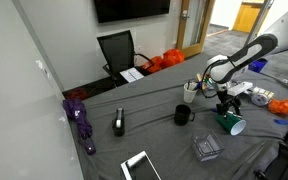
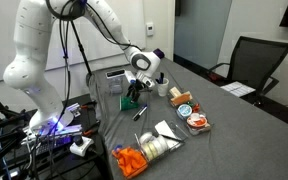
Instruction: Turn the green cup over
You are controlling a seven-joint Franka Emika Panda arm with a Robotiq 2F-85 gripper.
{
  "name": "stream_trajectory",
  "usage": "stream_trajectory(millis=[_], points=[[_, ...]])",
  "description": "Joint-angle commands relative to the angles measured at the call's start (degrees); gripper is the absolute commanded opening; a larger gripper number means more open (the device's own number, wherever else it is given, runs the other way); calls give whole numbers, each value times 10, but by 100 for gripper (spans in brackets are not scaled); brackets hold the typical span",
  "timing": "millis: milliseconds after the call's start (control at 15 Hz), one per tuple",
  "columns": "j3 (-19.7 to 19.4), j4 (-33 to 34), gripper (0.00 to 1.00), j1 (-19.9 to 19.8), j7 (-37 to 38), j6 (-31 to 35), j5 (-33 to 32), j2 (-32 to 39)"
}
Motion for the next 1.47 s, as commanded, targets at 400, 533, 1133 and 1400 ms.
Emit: stream_trajectory(millis=[400, 533, 1133, 1400], points=[[17, -222, 100, -4, -81, 261, -5, -171], [20, -255, 100, -4, -93, 304, -6, -197], [18, -344, 100, -3, -125, 410, -10, -279], [17, -367, 100, -3, -137, 426, -5, -308]])
